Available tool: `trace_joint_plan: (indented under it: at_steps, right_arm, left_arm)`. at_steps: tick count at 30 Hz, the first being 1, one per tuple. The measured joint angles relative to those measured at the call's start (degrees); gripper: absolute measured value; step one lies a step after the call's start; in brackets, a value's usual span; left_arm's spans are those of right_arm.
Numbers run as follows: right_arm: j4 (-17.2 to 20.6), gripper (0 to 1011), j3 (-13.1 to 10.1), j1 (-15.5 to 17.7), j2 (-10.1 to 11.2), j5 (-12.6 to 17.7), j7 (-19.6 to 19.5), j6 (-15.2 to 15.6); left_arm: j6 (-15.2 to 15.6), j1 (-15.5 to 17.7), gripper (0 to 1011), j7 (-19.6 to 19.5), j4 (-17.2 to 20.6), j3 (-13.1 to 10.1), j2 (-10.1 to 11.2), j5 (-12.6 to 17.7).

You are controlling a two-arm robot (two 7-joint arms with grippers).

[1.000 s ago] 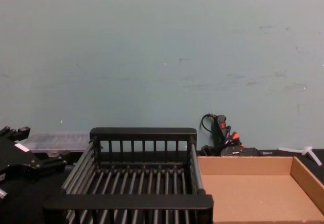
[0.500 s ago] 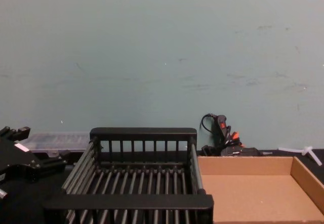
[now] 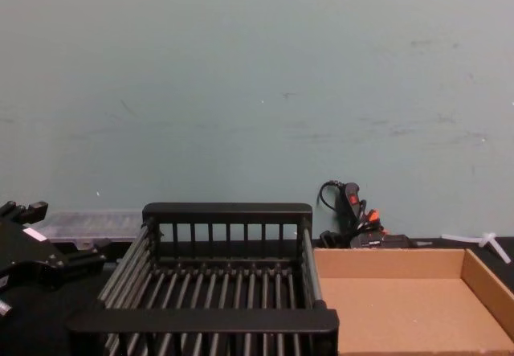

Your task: Pick up the white tape and place it into the black box , Pick up the silver tape and place it into the brown box.

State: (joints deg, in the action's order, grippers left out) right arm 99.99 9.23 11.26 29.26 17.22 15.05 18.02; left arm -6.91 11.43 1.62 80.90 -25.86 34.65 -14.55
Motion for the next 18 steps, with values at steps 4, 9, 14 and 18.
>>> trace_joint_plan:
  at_steps: [4,9,14,18]
  right_arm:
    - [0.02,543,0.01,0.00,0.02,0.02,-0.01,-0.02]
    - [0.03,384,0.01,0.00,0.04,0.04,-0.02,-0.04]
    - [0.03,198,0.01,0.00,0.04,0.07,-0.04,-0.05]
    - [0.03,143,0.01,0.00,0.05,0.08,-0.06,-0.06]
  left_arm:
    - [0.00,0.01,1001,0.00,0.00,0.00,0.00,0.00]
    - [0.00,0.00,1001,0.00,0.00,0.00,0.00,0.00]
    - [0.00,0.00,1001,0.00,0.00,0.00,0.00,0.00]
    - [0.00,0.00,1001,0.00,0.00,0.00,0.00,0.00]
